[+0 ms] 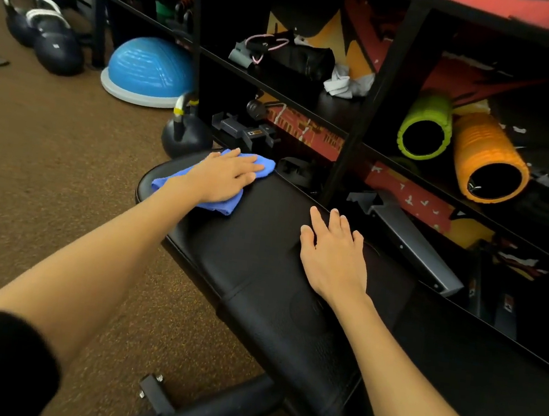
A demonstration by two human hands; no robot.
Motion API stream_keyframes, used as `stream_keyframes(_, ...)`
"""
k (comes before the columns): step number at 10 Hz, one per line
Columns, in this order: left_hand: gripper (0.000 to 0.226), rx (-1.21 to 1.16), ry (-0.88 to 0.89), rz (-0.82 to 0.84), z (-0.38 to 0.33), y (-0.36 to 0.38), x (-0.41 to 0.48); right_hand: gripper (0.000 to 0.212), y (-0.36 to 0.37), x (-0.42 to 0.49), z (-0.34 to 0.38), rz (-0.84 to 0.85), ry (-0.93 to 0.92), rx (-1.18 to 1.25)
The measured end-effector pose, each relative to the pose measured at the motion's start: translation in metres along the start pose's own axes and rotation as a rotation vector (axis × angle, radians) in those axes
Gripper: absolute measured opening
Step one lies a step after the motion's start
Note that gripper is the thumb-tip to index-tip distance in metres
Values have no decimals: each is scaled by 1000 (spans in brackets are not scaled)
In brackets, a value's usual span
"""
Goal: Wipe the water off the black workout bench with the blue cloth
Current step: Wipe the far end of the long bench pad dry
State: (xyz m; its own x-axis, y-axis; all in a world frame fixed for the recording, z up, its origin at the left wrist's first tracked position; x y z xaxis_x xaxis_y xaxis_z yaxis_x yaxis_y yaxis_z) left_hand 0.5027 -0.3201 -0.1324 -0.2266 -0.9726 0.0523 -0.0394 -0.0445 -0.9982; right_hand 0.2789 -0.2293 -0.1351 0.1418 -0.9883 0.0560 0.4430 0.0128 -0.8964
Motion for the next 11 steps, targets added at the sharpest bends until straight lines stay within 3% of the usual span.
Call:
stream_keyframes(1,41,-69,8,-78,20,1,-23,53,0,0,1,-4,-8,11)
stream_keyframes(3,44,84,-281,-29,37,-5,-6,53,0,1,1,-2,-8,0)
stream_keyframes(4,45,38,-317,18,29,-7,14,53,1,0,1,1,-5,1)
stream_keyframes(5,45,43,-289,36,10,-8,30,53,1,1,0,-1,-3,-3)
stream_keyframes(7,41,71,-62,-18,-42,-2,29,53,1,1,-1,9,8,-6)
stream_keyframes(8,42,46,89,-44,-50,1,1,53,2,0,2,12,11,5)
stream_keyframes(9,41,-75,131,-71,-24,1,-24,53,-1,2,2,-2,6,7)
stream_keyframes(11,43,22,-150,-50,30,4,-17,53,1,1,0,2,2,-14)
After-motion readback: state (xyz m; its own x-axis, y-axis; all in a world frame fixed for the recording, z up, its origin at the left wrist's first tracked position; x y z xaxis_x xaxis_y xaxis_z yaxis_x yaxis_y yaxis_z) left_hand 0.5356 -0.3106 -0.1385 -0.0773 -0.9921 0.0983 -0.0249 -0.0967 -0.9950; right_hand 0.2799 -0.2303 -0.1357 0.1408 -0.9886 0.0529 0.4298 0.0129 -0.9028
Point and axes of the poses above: each hand's wrist, its own x-axis towards the middle knuckle, its own y-axis out of the palm, z = x × y, the point moved 3 cm from there along x, towards the middle knuckle, and after that the axes turned 14 degrees about x, right-handed, at the moved point
